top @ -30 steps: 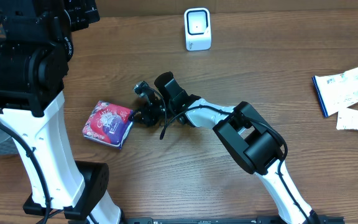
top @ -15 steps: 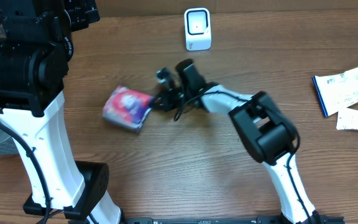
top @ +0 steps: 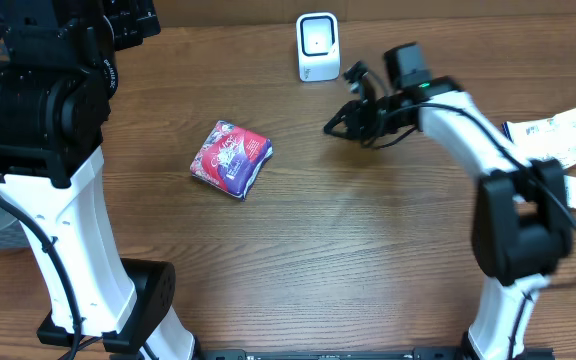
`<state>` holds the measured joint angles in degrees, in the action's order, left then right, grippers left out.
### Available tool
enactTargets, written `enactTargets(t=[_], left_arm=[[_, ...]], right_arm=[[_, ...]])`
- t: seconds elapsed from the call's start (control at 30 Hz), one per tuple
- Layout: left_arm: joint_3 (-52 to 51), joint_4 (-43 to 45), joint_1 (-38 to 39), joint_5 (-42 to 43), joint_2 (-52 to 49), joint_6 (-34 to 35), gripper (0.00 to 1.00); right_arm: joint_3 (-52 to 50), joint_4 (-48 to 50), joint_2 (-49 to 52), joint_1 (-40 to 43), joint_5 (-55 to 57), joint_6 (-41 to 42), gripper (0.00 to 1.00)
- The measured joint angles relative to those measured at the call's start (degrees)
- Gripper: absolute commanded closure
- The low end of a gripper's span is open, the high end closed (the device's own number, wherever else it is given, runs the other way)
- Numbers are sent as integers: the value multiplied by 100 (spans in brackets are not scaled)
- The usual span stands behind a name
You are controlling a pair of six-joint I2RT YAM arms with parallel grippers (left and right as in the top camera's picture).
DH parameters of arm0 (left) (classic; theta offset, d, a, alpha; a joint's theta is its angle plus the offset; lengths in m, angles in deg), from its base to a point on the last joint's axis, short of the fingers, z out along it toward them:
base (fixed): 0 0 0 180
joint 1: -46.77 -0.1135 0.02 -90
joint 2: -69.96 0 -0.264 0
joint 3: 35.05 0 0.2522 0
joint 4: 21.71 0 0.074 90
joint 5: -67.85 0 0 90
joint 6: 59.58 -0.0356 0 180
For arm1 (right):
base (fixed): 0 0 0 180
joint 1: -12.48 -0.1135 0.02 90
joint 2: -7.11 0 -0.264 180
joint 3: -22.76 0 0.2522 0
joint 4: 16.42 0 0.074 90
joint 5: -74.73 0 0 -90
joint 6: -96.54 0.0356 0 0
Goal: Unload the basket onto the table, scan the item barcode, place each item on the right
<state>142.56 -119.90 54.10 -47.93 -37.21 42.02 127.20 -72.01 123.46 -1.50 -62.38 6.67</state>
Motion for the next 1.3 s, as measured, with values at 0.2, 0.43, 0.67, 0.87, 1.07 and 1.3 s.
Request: enactTargets(t=[0.2,0.43,0.67,0.87,1.07,1.3], left_arm=[[0,0,0,0,0,-2,0],[0,0,0,0,0,-2,0],[0,-2,0,0,0,-2,0],[0,-2,0,2,0,-2,0],[0,0,0,0,0,-2,0],[0,-2,0,0,0,-2,0]], right_arm=[[9,568,-326,-240,243,-155,0],[7,2435,562,-1279,713,105,0],[7,3414,1373,-1937,1788,168,0],[7,3727,1681,-1947,2105,262,25],[26,3657,1679,-1958,1823,323,83],[271,3141,1679,-1899,1578,328,96]])
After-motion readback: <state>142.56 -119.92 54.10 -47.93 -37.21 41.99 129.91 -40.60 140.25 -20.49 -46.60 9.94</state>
